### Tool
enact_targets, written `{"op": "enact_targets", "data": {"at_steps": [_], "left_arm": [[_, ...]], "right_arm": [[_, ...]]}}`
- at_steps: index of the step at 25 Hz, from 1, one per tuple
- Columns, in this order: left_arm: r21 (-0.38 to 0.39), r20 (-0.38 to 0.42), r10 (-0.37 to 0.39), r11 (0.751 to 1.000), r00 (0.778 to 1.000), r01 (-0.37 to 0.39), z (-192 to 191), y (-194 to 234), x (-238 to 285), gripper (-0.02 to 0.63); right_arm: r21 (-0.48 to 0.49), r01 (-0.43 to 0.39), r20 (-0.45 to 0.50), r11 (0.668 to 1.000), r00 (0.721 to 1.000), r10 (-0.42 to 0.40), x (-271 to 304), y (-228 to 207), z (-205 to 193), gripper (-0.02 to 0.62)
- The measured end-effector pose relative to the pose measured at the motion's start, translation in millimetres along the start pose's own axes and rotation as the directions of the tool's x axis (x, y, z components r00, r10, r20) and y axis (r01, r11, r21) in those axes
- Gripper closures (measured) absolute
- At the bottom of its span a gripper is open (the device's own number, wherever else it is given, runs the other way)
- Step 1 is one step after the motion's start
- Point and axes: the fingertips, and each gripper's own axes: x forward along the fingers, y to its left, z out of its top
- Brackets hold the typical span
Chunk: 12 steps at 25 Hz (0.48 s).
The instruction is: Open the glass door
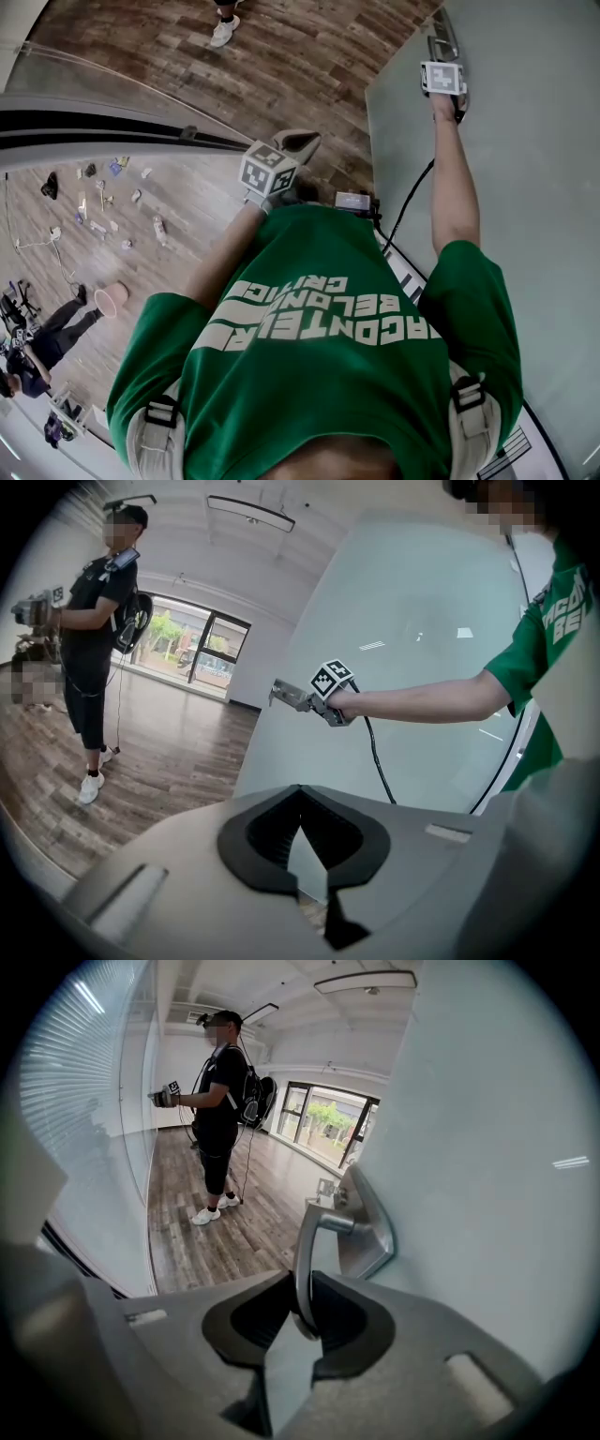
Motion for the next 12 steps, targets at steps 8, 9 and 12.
{"op": "enact_targets", "data": {"at_steps": [8,9,12], "left_arm": [[0.014,-0.013,-0.053,0.998,0.999,0.053,6.1,2.4,26.3,0.591],[0.017,-0.014,-0.061,0.998,0.998,0.061,7.7,3.3,30.3,0.591],[0.026,-0.014,-0.088,0.996,0.996,0.089,16.8,4.1,44.8,0.591]], "right_arm": [[0.023,0.033,-0.039,0.999,0.999,-0.032,7.3,-22.9,-8.4,0.541],[0.016,0.061,-0.042,0.998,0.997,-0.060,6.8,-30.2,-8.5,0.541],[0.037,0.028,-0.040,0.999,0.999,-0.026,11.1,-31.2,-8.8,0.541]]}}
